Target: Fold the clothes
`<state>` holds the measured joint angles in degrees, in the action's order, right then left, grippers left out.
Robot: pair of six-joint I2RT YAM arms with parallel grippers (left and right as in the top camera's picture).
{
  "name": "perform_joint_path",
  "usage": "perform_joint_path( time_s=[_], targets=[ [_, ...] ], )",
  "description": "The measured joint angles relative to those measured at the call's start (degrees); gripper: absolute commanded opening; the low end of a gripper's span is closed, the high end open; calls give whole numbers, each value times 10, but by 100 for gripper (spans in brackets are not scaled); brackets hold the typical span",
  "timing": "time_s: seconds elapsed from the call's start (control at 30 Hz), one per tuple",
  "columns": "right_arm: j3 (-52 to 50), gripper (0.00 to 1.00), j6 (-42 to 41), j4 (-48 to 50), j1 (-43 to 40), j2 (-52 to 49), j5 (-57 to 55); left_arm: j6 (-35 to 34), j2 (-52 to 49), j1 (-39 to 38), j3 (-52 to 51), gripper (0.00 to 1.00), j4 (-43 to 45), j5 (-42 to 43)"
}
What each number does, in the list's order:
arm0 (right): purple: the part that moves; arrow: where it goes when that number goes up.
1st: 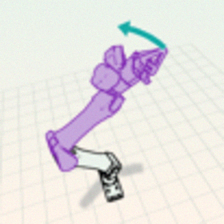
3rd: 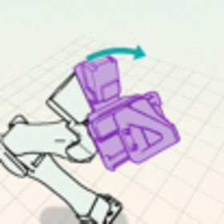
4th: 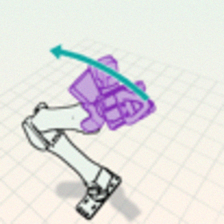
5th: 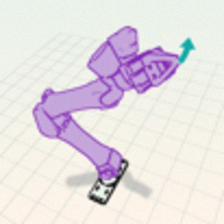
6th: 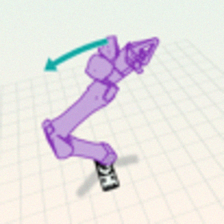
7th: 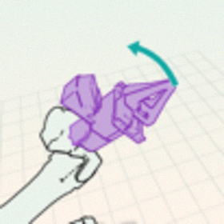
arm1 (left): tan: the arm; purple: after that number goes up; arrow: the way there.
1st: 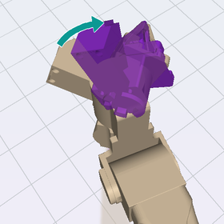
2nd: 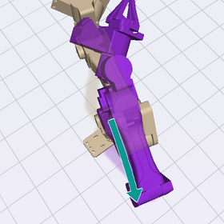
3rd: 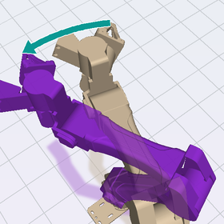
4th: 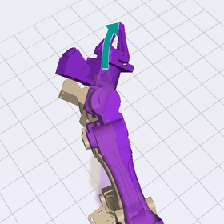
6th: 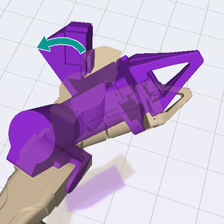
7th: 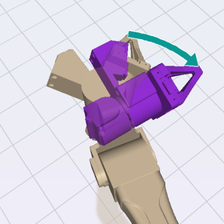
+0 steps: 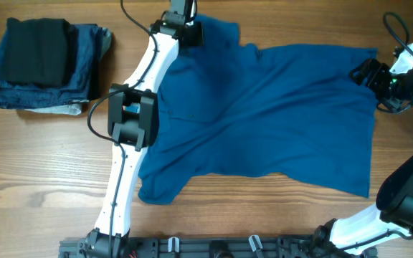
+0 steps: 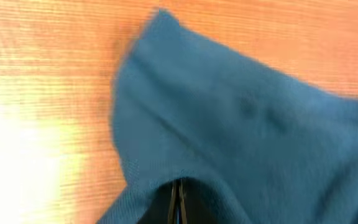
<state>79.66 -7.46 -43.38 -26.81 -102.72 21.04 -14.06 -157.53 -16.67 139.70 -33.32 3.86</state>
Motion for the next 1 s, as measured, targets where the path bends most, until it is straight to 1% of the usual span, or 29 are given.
perform_joint_path(
  time_s=[0.07, 0.1, 0.13, 0.17, 0.23, 0.3, 0.4, 0.43, 0.47, 0.5, 0.53, 0.57, 0.63, 0.67, 0.77, 0.83, 0.87, 0.9, 0.93, 0.97, 1.0],
  targets=[
    [0, 100, 0, 0, 0, 0, 0, 0, -12, 7, 0, 4, 53, -6],
    [0, 99, 0, 0, 0, 0, 0, 0, -19, 14, 0, 7, 81, -6],
    [0, 100, 0, 0, 0, 0, 0, 0, -22, 23, 0, 19, 97, -5],
    [0, 100, 0, 0, 0, 0, 0, 3, -23, 31, 3, 25, 99, 3],
    [0, 100, 0, 0, 0, 0, 0, 8, -27, 55, 20, 29, 92, 24],
    [0, 100, 0, 0, 0, 0, 0, 13, -26, 85, 33, 37, 87, 47],
    [0, 99, 0, 0, 0, 0, 0, 13, 15, 100, 36, 45, 52, 57],
    [0, 100, 0, 0, 0, 0, 0, 13, 34, 98, 36, 57, 28, 57],
    [0, 100, 0, 0, 0, 0, 0, 13, 95, 93, 36, 67, -30, 56],
    [0, 100, 0, -1, 0, 0, 0, 12, 132, 90, 42, 75, -60, 54],
    [0, 99, 0, 0, 0, 0, 0, 14, 175, 88, 43, 80, -127, 54],
    [0, 100, 0, 1, 0, 0, 0, 14, 224, 87, 47, 80, -179, 54],
    [0, 100, 0, 0, 0, 0, 0, 13, 297, 94, 56, 80, -254, 50],
    [0, 100, 0, 0, 0, 0, 0, 13, 308, 95, 60, 80, -271, 50],
    [0, 100, 0, 0, 0, 0, 0, 13, 309, 99, 59, 83, -363, 49],
    [0, 100, 0, 6, 0, 0, 0, 13, 306, 100, 57, 85, -397, 50],
    [0, 87, 0, 19, 0, 0, 0, 13, 306, 103, 57, 86, -412, 50],
    [1, 55, 0, 5, 0, 0, 0, 13, 306, 106, 57, 86, -421, 50],
    [1, 8, 4, -23, 0, 0, -7, 13, 306, 111, 57, 87, -429, 50],
    [1, 4, 7, -51, 0, 0, -22, 13, 306, 115, 57, 87, -435, 49],
    [1, 4, 1, -84, 0, 0, -52, 13, 306, 120, 57, 88, -441, 47]
  ],
)
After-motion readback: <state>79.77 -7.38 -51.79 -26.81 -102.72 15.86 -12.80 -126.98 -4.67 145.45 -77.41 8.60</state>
